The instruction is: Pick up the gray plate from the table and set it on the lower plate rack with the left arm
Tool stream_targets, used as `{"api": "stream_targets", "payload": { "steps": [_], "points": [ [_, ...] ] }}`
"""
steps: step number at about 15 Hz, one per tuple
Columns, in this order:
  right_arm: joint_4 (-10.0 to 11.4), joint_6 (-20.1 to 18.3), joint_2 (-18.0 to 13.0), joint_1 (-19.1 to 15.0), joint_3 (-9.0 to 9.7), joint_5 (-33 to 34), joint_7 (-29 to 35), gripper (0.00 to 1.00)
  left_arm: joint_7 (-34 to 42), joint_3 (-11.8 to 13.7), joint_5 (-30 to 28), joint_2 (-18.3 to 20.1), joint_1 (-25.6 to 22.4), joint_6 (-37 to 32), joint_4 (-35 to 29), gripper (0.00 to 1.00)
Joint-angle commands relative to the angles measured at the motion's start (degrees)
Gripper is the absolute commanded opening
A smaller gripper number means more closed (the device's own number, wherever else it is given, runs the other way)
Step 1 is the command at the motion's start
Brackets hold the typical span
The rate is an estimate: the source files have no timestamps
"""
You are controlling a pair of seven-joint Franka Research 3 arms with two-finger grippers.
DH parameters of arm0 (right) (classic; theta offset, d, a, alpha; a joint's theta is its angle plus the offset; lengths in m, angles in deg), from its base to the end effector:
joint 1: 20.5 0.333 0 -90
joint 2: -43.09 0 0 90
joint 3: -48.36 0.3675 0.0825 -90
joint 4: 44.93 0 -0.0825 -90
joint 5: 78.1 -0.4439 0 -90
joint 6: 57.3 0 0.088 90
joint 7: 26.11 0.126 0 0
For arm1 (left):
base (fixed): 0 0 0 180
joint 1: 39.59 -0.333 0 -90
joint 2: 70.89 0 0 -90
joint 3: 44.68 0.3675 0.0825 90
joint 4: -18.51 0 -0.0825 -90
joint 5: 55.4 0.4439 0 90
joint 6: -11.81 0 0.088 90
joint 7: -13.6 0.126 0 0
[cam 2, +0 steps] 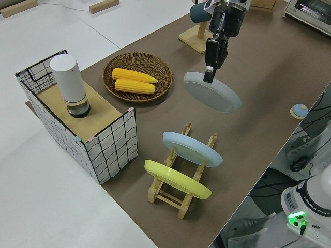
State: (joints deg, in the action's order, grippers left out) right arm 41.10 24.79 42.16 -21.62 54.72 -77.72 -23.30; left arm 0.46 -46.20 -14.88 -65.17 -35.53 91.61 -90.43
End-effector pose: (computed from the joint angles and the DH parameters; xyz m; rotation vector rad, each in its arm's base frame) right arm 0.5906 0.0539 0.6914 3.1278 0.0651 -0.0812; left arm 0.5410 0.0377 0.5679 -2.3479 -0.1325 0.3366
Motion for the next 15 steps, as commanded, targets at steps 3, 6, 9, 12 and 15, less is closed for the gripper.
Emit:
{"api": "stream_targets", "payload": {
  "steps": [3,6,9,12,15],
  "points": [
    [-0.4,-0.9,-0.1,-1.4,1.03,-1.1,0.5,0.99,-0.6,-0.3,7.4,0.3,0.2,-2.9,-0.9,0.0],
    [-0.4,-0.9,-0.1,-1.4,1.03,-1.1,0.5,0.987,-3.2,-0.3,8.9,0.0,0.2,-2.9,-2.5,0.0],
    [-0.4,-0.9,-0.1,-1.4,1.03,-1.1,0.5,0.987,-10.5,-0.4,8.9,-0.4,0.2,-2.4,-5.7,0.0],
    [-0.4,-0.9,-0.1,-1.4,1.03,-1.1,0.5,0.987,-14.4,-0.8,8.6,-0.7,0.3,-1.5,-7.7,0.0],
    [-0.4,-0.9,-0.1,-1.4,1.03,-1.1,0.5,0.987,-18.5,-0.8,8.3,-1.7,1.3,-0.7,-9.4,0.0]
  ]
}}
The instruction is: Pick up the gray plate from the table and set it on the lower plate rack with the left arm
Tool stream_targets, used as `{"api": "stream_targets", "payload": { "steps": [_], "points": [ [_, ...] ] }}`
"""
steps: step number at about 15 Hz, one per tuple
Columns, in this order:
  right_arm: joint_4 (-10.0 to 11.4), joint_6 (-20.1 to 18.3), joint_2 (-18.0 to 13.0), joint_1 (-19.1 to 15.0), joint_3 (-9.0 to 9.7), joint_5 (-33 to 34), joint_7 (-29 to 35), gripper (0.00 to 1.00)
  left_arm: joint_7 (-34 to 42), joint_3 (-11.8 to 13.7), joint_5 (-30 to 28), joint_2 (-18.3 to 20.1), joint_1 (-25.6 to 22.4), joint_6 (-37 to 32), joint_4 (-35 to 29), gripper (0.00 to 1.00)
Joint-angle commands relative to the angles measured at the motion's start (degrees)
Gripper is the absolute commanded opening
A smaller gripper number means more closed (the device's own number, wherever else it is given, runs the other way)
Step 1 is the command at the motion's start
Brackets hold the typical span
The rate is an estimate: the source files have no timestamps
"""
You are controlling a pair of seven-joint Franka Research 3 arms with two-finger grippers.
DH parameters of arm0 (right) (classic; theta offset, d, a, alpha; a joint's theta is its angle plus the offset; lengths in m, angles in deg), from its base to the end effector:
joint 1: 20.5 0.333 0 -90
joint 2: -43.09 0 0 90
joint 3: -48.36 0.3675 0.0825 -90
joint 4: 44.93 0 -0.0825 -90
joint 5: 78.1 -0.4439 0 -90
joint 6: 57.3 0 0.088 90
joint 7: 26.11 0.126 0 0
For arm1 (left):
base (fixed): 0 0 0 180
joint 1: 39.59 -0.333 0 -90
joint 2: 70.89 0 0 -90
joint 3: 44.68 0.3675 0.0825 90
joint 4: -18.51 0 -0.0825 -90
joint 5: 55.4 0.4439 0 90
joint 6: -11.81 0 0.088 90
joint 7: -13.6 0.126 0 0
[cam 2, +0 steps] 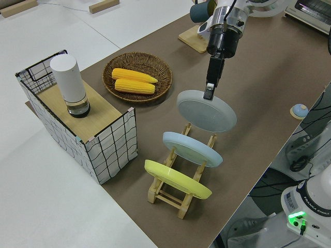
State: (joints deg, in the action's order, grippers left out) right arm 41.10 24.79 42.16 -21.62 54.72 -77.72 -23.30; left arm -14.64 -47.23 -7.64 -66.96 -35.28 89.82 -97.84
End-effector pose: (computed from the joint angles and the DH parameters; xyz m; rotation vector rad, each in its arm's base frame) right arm 0.5906 0.0539 0.6914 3.1278 0.0651 -0.0812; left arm 0.5268 0.0417 0.5017 -2.1210 -0.3096 0.3337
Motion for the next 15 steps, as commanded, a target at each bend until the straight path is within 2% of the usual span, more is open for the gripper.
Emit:
{"api": "stream_targets", "payload": {
  "steps": [1,8,15],
  "points": [
    [-0.4,-0.9,-0.1,-1.4,1.03,-1.1,0.5,0.987,-4.4,0.2,1.0,-0.2,1.3,1.2,-2.5,0.0],
    [-0.4,-0.9,-0.1,-1.4,1.03,-1.1,0.5,0.987,-14.2,-0.3,0.8,-2.3,1.7,5.7,-6.6,0.0],
    [-0.4,-0.9,-0.1,-1.4,1.03,-1.1,0.5,0.99,-16.3,-0.4,-0.6,-3.6,2.5,7.2,-7.4,0.0]
  ]
}}
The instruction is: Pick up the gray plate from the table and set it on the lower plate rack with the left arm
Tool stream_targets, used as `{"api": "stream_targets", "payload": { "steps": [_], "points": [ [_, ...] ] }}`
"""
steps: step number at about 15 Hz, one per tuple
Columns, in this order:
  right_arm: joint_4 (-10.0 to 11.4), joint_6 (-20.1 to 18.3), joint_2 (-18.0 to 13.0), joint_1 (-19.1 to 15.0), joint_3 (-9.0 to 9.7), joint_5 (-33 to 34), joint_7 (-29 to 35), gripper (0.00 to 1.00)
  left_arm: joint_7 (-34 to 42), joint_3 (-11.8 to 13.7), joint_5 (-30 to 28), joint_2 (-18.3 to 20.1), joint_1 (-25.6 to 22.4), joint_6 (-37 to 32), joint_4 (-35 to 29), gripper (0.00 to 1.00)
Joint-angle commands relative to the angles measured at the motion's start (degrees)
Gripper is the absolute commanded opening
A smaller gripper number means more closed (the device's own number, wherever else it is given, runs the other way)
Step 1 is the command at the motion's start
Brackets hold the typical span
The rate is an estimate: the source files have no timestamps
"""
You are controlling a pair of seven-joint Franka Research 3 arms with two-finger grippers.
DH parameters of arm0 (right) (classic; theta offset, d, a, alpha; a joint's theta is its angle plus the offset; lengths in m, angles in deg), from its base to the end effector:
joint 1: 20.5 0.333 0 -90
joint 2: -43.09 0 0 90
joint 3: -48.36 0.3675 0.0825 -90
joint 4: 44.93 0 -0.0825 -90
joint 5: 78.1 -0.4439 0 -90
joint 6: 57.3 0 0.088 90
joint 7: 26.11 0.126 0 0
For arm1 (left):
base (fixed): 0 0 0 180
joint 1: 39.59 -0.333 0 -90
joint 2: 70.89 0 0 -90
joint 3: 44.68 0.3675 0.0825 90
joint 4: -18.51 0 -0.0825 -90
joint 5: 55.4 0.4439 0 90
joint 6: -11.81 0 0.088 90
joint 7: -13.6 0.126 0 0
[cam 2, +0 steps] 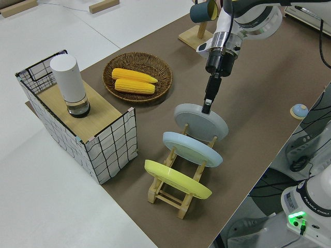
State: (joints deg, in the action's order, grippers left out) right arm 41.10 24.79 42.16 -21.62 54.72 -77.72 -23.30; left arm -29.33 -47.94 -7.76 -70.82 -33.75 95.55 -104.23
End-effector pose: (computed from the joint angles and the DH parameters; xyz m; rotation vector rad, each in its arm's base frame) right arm 0.5906 0.0539 0.6914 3.1278 0.0651 -0.0812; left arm 0.5226 0.0172 0.4142 -2.0723 -0.3957 0.2468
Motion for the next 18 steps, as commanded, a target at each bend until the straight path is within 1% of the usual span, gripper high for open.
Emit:
{"api": "stream_targets", "payload": {
  "steps": [1,7,8,9,11,12,16,18],
  "points": [
    [-0.4,-0.9,-0.1,-1.4,1.03,-1.1,0.5,0.99,-1.6,0.4,-0.4,0.1,1.0,1.5,-1.0,0.0],
    [-0.4,-0.9,-0.1,-1.4,1.03,-1.1,0.5,0.987,-2.8,0.4,-0.5,-0.3,1.0,2.1,-1.3,0.0],
    [-0.4,-0.9,-0.1,-1.4,1.03,-1.1,0.5,0.99,-2.8,0.4,-0.5,-0.2,1.0,2.4,-1.3,0.15],
    [-0.4,-0.9,-0.1,-1.4,1.03,-1.1,0.5,0.99,-2.7,0.4,-0.5,-0.2,1.0,2.8,-1.3,0.46],
    [-0.4,-0.9,-0.1,-1.4,1.03,-1.1,0.5,0.987,-2.3,0.4,-0.4,-0.3,1.0,2.9,-1.2,0.95],
    [-0.4,-0.9,-0.1,-1.4,1.03,-1.1,0.5,0.987,-2.6,0.4,-0.4,-0.3,1.0,2.9,-1.3,1.0],
    [-0.4,-0.9,-0.1,-1.4,1.03,-1.1,0.5,0.99,-1.2,0.4,-0.4,0.0,0.9,2.8,-1.2,1.0],
    [-0.4,-0.9,-0.1,-1.4,1.03,-1.1,0.5,0.99,1.7,0.4,-0.5,0.4,1.0,2.6,-0.6,1.0]
  ]
}}
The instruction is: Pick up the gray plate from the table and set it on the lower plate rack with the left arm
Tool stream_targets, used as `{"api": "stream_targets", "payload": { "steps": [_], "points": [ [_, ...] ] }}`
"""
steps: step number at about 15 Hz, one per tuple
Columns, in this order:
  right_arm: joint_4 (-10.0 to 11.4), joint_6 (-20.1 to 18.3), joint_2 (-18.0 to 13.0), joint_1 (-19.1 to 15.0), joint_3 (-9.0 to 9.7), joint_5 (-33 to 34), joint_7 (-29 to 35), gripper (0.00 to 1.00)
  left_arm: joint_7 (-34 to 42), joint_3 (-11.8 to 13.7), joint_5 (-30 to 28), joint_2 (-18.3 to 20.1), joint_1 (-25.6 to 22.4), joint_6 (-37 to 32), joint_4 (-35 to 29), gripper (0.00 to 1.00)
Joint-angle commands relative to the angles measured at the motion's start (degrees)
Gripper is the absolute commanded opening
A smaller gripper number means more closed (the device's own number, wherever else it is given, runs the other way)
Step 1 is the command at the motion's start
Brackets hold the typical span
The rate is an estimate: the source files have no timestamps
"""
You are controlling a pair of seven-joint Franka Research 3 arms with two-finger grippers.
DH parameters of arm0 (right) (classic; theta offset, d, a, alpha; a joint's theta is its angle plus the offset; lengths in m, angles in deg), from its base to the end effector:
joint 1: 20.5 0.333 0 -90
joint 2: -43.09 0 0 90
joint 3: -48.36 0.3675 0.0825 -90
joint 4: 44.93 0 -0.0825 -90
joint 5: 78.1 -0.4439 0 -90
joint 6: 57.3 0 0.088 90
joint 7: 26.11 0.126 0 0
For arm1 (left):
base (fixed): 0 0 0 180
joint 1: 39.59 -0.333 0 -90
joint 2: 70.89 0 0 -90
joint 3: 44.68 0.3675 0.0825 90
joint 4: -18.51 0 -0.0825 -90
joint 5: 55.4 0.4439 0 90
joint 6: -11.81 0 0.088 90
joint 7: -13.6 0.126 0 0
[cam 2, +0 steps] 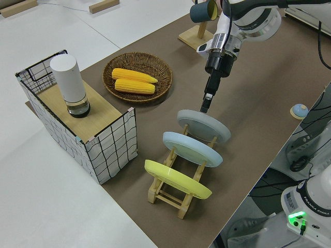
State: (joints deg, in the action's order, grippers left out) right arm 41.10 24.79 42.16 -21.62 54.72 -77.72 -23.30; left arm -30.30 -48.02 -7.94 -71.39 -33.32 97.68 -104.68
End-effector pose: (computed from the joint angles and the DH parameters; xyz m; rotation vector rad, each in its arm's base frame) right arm 0.5906 0.0539 0.6914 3.1278 0.0651 -0.0812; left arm 0.5258 0.0097 0.4042 -2.0924 -0.3833 0.2191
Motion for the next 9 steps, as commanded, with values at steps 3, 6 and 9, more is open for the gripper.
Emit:
{"api": "stream_targets", "payload": {
  "steps": [3,6,9],
  "points": [
    [-0.4,-0.9,-0.1,-1.4,1.03,-1.1,0.5,0.99,12.7,0.1,-3.1,1.7,0.5,-1.0,2.5,1.0],
    [-0.4,-0.9,-0.1,-1.4,1.03,-1.1,0.5,0.987,21.4,0.1,-9.4,2.6,0.1,-3.4,8.5,1.0],
    [-0.4,-0.9,-0.1,-1.4,1.03,-1.1,0.5,0.99,30.5,0.6,-17.5,2.8,-0.3,-7.1,15.4,1.0]
  ]
}}
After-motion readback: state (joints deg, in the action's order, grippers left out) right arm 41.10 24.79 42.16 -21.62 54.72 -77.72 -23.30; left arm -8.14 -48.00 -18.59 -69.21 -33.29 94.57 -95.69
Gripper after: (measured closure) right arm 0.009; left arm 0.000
